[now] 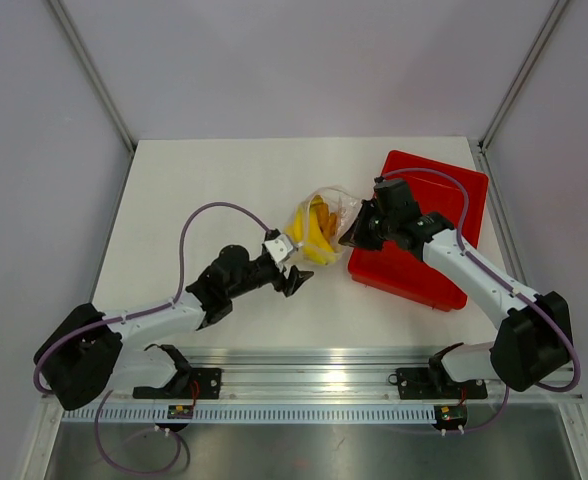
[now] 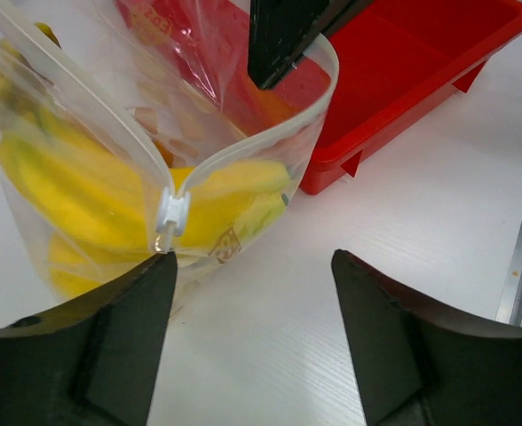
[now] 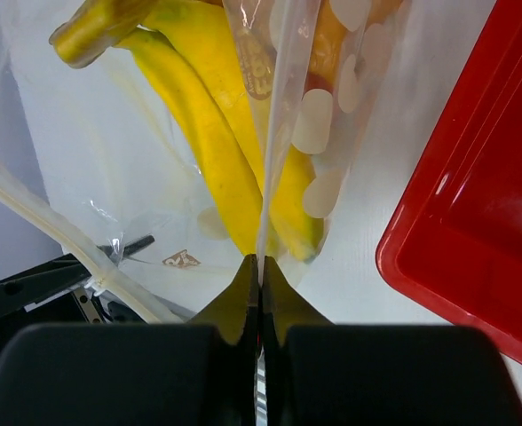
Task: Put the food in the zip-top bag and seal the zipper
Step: Adjust the zipper food storage bag at the center of the board.
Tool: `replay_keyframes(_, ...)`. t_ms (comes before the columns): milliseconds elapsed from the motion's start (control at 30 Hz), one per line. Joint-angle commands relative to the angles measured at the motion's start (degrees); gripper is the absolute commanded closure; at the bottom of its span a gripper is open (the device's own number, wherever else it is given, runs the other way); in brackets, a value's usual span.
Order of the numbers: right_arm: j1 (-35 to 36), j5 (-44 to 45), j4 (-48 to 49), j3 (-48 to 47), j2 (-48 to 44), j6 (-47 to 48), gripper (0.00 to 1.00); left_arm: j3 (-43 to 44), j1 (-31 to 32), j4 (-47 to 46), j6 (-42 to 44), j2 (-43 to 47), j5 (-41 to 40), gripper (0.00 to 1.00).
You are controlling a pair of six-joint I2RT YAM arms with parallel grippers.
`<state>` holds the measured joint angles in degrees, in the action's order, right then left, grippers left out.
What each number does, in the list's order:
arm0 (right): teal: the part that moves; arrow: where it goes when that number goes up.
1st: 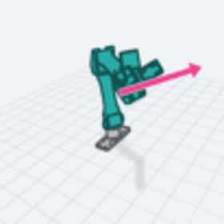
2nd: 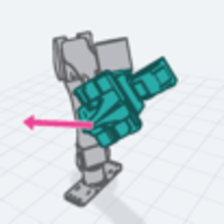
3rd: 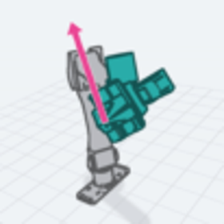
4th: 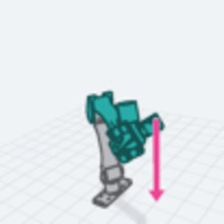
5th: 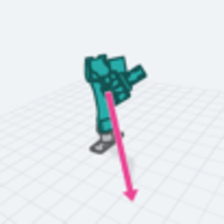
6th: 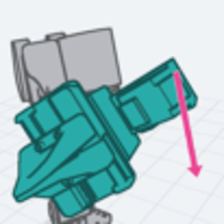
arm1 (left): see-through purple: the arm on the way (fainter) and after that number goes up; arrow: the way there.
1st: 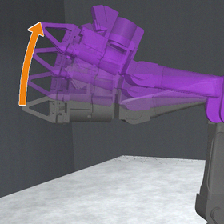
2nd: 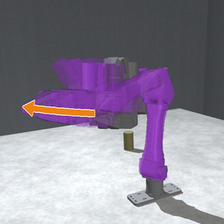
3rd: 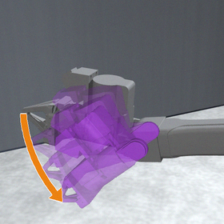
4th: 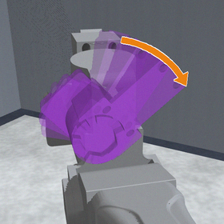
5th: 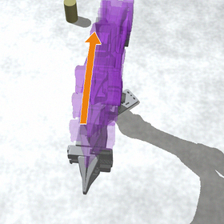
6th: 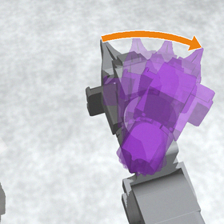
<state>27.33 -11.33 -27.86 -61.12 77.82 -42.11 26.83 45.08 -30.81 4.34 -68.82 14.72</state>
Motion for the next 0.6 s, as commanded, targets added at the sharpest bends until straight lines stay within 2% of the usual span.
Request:
replay_keyframes(0, 0.35, -1.06, 1.84, -0.49, -1.71, -0.61, 1.00, 0.50, 0.10, -10.32, 0.93, -0.53, -0.65, 0.30)
replay_keyframes(100, 0.35, -1.50, 2.10, -0.75, -1.36, -0.70, 1.00, -0.11, 0.10, -11.11, 2.34, 0.35, -3.02, 0.27)
replay_keyframes(233, 0.35, -1.50, 2.02, -0.93, -1.62, -0.70, 1.00, -4.14, 0.10, -12.96, 4.53, 4.21, -7.68, 0.12)
replay_keyframes(467, 0.44, -1.94, 2.10, -1.37, -1.62, -0.87, 1.00, -6.96, -0.69, -11.55, 8.67, 7.90, -8.75, 0.13)
replay_keyframes(567, 0.35, -2.29, 2.10, -1.45, -1.71, -0.52, 1.00, -5.57, -1.05, -12.79, 8.23, 6.68, -4.73, 0.05)
